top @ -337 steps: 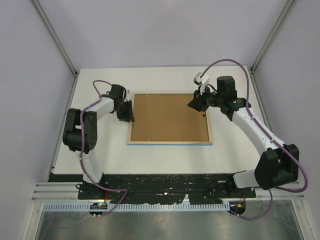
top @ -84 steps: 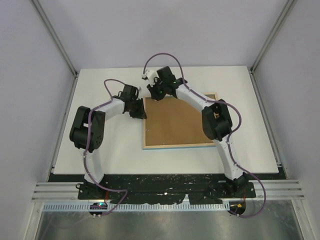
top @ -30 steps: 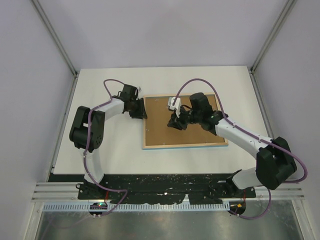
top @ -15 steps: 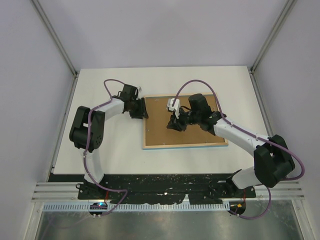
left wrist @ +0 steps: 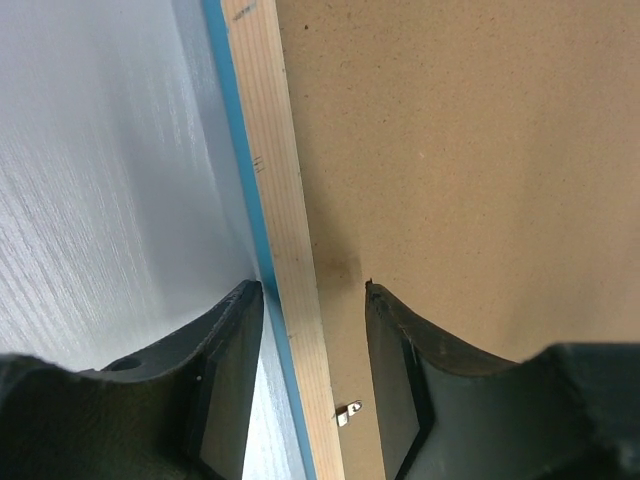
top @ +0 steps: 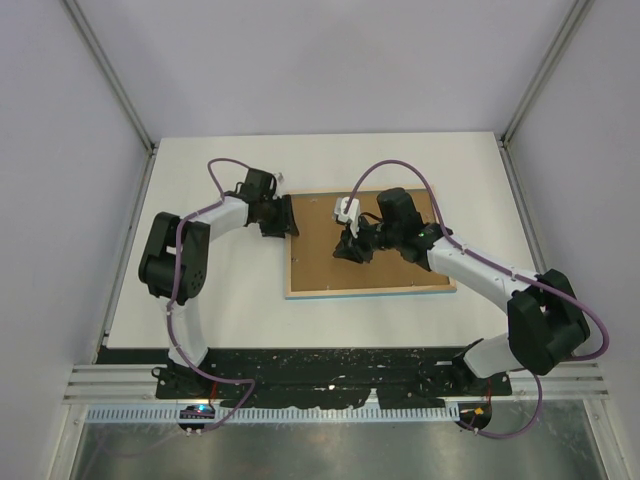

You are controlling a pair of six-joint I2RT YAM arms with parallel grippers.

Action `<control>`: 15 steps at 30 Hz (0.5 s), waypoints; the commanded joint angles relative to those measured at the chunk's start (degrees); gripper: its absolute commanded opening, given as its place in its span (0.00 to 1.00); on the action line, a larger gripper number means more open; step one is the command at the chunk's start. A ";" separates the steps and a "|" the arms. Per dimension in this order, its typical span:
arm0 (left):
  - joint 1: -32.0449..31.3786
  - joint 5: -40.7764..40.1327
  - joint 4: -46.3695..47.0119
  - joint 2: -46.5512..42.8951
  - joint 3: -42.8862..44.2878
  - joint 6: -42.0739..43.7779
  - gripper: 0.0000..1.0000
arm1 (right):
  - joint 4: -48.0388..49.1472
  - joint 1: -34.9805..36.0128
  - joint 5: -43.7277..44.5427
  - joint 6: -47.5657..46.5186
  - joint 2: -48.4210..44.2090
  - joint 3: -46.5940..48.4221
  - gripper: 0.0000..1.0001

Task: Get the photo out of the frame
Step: Release the photo frame item from the photo frame.

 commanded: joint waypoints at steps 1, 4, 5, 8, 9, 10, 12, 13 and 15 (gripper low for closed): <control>0.49 -1.93 -0.59 0.12 -0.26 0.14 0.52 | 2.79 0.17 -1.04 0.32 0.20 0.10 0.08; 0.49 -2.72 -0.94 0.12 -0.26 0.05 0.58 | 2.87 0.17 -1.13 0.32 0.38 0.10 0.08; 0.49 -2.98 -1.03 0.12 -0.18 0.05 0.59 | 2.88 0.17 -1.13 0.32 0.38 0.10 0.08; 0.48 -3.51 -1.12 -0.23 -0.26 0.05 0.62 | 2.79 0.17 -1.39 0.49 0.64 0.10 0.08; 0.49 -3.60 -1.12 -0.23 -0.18 -0.04 0.62 | 2.79 0.17 -1.57 0.49 0.64 0.10 0.08; 0.49 -3.69 -1.12 -0.23 -0.35 -0.12 0.63 | 2.79 0.17 -1.57 0.49 0.64 0.10 0.08; 0.57 -3.69 -1.12 -0.32 -0.44 -0.30 0.64 | 2.87 0.16 -1.57 0.49 0.82 0.10 0.08; 0.49 -3.69 -1.12 -0.50 -0.53 -0.47 0.65 | 2.88 0.17 -1.66 0.58 0.73 0.10 0.08; 0.57 -3.60 -1.03 -0.67 -0.70 -0.48 0.66 | 2.79 0.17 -1.57 0.49 0.82 0.10 0.08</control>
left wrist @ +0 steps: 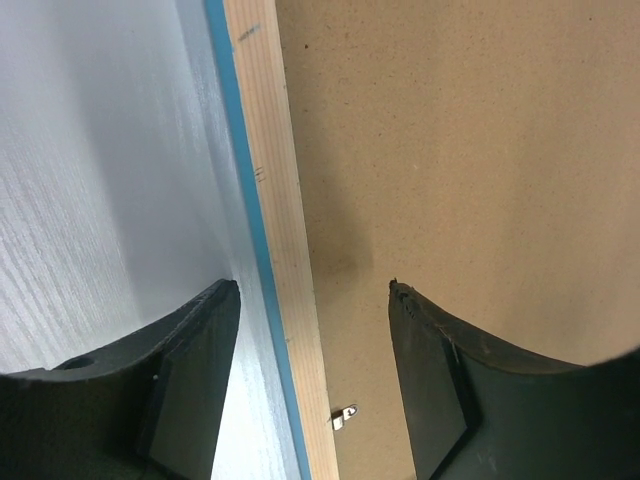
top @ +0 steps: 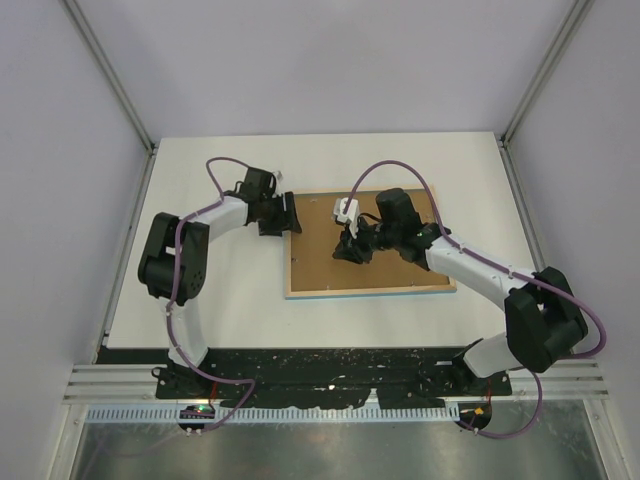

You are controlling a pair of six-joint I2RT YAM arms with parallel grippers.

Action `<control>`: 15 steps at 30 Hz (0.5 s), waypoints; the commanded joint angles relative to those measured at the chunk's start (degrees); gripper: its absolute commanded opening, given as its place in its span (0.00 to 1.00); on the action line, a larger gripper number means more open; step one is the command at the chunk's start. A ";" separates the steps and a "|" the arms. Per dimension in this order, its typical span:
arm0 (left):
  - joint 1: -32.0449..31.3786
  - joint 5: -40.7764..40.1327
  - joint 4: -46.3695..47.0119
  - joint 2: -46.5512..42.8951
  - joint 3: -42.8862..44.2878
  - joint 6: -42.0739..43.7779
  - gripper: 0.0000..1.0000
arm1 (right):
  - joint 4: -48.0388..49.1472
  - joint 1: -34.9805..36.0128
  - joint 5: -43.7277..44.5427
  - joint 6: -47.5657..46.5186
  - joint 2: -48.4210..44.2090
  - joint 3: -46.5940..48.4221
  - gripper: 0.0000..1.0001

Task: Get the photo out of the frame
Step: Release the photo frame item from the photo frame.

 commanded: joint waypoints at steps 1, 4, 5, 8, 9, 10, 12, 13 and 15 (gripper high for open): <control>0.68 -3.12 -1.84 -0.37 -0.81 0.25 0.66 | 2.61 0.17 -1.09 0.43 -0.03 0.10 0.08; 0.95 -2.24 -2.63 -0.54 -0.72 -0.11 0.67 | 2.61 0.17 -1.09 0.43 -0.03 0.10 0.08; 0.95 -2.15 -3.33 -0.72 -0.64 0.07 0.68 | 2.70 0.17 -1.00 0.34 -0.03 0.10 0.08; 0.95 -1.19 -4.12 -2.03 -1.16 0.77 0.88 | 2.61 0.16 -1.18 0.51 0.14 0.10 0.08; 0.95 -0.92 -4.39 -2.65 -1.16 1.21 0.90 | 2.61 0.17 -1.26 0.43 0.31 0.10 0.08; 0.95 -0.83 -4.56 -3.17 -1.08 1.91 0.99 | 2.61 0.08 -1.26 0.51 0.49 0.10 0.08; 0.86 -0.83 -4.74 -4.23 -0.90 3.84 1.00 | 2.79 0.08 -1.62 0.78 0.67 0.27 0.08; 0.95 -0.75 -4.74 -4.93 -0.99 5.33 1.00 | 2.61 0.25 -1.79 0.87 0.76 0.27 0.08; 0.95 -0.40 -4.57 -6.51 -2.21 8.31 1.00 | 2.61 0.17 -1.97 0.87 0.76 0.27 0.08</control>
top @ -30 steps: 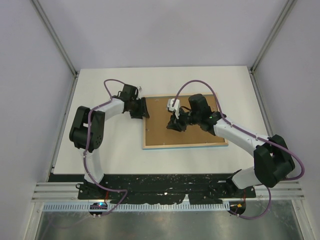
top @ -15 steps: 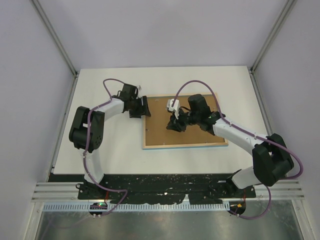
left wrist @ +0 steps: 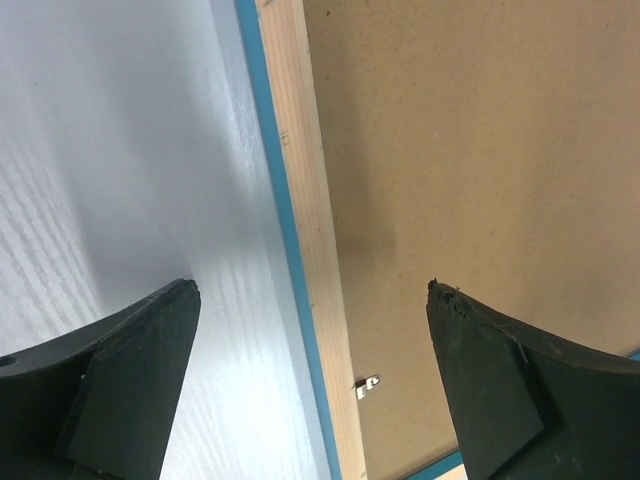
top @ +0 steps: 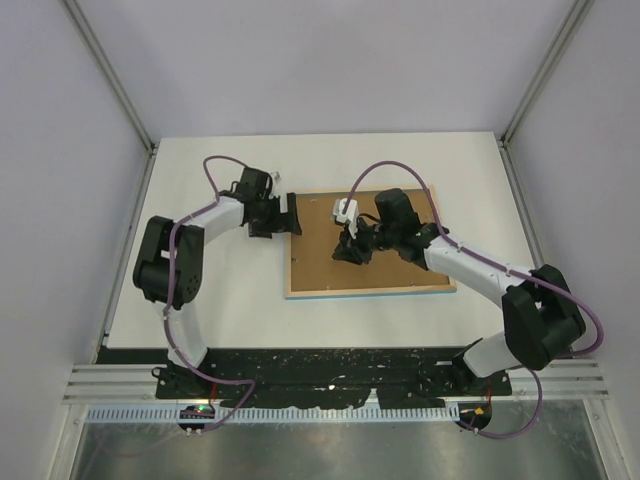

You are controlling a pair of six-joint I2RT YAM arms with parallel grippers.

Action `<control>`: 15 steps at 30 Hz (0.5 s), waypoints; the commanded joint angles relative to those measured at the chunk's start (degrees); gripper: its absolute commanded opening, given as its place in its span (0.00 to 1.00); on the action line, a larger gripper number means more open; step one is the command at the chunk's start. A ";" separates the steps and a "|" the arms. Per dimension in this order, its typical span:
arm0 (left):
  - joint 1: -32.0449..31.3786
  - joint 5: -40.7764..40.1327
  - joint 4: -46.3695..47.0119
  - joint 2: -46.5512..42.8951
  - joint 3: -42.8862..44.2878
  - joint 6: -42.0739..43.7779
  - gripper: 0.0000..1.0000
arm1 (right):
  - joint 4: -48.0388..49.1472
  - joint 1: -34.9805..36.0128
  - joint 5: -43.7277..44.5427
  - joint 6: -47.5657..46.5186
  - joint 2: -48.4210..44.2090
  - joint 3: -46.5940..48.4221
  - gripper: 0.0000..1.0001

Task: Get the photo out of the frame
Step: Release the photo frame item from the photo frame.

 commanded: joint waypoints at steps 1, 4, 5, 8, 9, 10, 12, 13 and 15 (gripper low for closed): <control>0.38 0.41 -1.77 -5.49 -2.76 7.38 1.00 | 2.37 0.17 -1.68 0.69 0.10 0.27 0.08; 0.55 3.04 1.30 -8.65 -7.24 9.77 0.98 | 2.11 0.08 -2.30 0.25 -0.16 0.36 0.08; 0.64 4.01 2.53 -9.53 -8.82 10.21 0.98 | 2.11 0.16 -2.47 0.25 -0.25 0.36 0.08; 0.82 6.92 3.77 -9.72 -9.63 10.47 0.94 | 2.02 0.08 -3.18 0.43 -0.34 0.45 0.08; 0.82 7.79 4.12 -9.37 -9.54 10.30 0.92 | 1.93 0.08 -3.35 0.51 -0.25 0.53 0.08; 0.82 8.32 4.73 -8.93 -9.54 9.95 0.91 | 1.76 0.08 -3.70 0.60 -0.25 0.71 0.08; 0.82 9.12 5.96 -8.23 -9.63 9.42 0.89 | 1.41 0.25 -4.14 1.04 0.01 1.58 0.08; 0.82 9.21 6.06 -7.79 -9.36 9.33 0.89 | 1.14 0.43 -4.32 1.65 0.36 2.02 0.08; 0.82 9.38 5.88 -6.82 -9.01 9.33 0.87 | -0.61 1.13 -4.06 1.75 1.41 4.65 0.08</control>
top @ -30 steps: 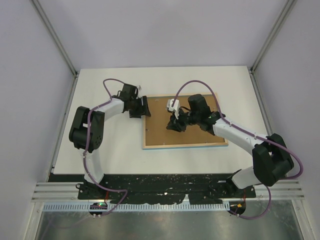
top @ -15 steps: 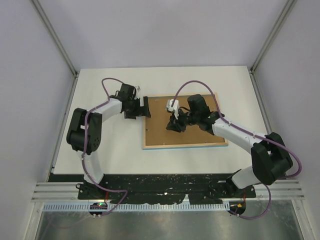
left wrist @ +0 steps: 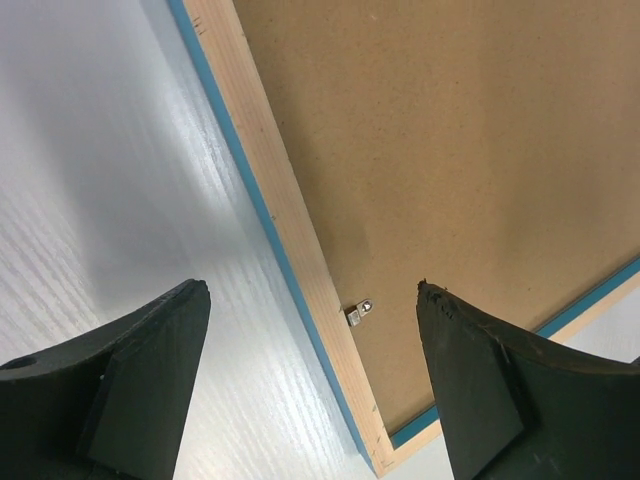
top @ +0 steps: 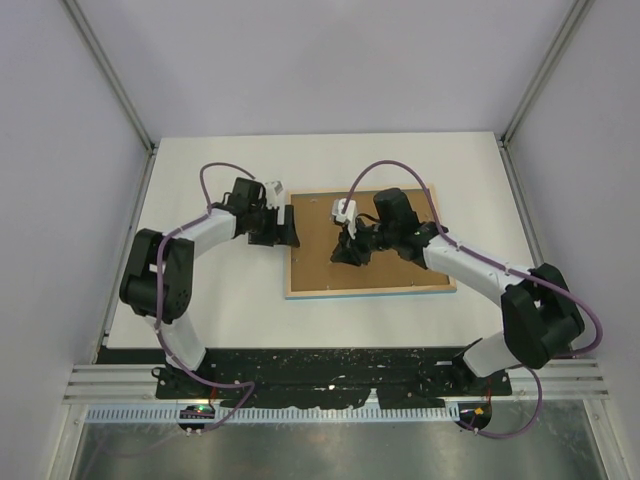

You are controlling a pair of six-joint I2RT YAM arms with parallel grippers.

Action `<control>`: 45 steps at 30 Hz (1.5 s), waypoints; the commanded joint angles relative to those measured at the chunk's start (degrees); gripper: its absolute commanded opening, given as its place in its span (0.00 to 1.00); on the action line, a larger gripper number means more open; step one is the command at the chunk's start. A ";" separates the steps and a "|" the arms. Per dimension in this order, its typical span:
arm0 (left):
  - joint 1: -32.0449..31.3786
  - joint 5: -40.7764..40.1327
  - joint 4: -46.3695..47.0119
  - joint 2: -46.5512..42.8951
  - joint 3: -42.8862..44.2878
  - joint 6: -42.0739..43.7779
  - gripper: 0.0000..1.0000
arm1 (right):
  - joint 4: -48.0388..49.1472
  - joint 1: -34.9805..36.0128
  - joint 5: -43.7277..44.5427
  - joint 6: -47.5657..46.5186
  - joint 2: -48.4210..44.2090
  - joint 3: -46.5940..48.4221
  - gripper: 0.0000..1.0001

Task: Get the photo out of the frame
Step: Release the photo frame item from the photo frame.

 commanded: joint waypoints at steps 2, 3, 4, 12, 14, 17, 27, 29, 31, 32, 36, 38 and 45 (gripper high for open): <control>0.34 3.50 3.50 1.44 0.63 1.37 0.86 | -3.29 2.22 -0.87 0.41 2.73 8.01 0.08; 0.42 3.68 3.67 1.54 0.45 1.46 0.86 | -4.86 2.58 -0.69 -0.03 4.04 10.55 0.08; 0.51 3.86 3.94 1.54 0.45 1.47 0.86 | -5.84 3.19 -0.51 -0.73 4.75 11.62 0.08; 1.22 5.79 6.05 1.80 -0.25 0.76 0.90 | -10.94 6.62 -0.07 -1.18 14.68 25.68 0.08; 1.30 5.97 6.31 1.98 -0.16 0.76 0.91 | -11.12 7.15 -0.33 0.05 16.97 28.06 0.08; 1.22 5.97 6.57 2.15 -0.08 0.59 0.93 | -12.08 8.12 -0.16 1.64 20.48 31.48 0.08; 1.30 5.00 6.93 2.42 0.01 -0.03 1.00 | -14.55 12.60 6.95 -4.42 23.04 30.97 0.08; 1.22 4.91 6.93 2.50 0.10 -0.12 1.00 | -13.85 12.69 8.10 -4.69 23.13 30.70 0.08; 1.39 4.83 6.84 2.68 0.36 -0.12 1.00 | -12.53 12.78 11.17 -4.43 23.31 30.35 0.08; 1.39 4.83 6.84 2.77 0.45 -0.20 1.00 | -12.27 12.95 12.92 -4.43 23.65 30.53 0.08; 1.39 4.48 6.84 3.03 0.54 -0.38 0.98 | -11.74 13.74 18.02 -4.16 25.23 30.97 0.08; 1.48 4.39 6.75 3.21 0.63 -0.47 0.98 | -11.12 14.36 20.22 -4.42 25.85 30.88 0.08; 1.66 4.74 6.84 3.38 0.80 -0.73 0.96 | -11.64 15.68 23.13 -5.13 27.08 31.32 0.08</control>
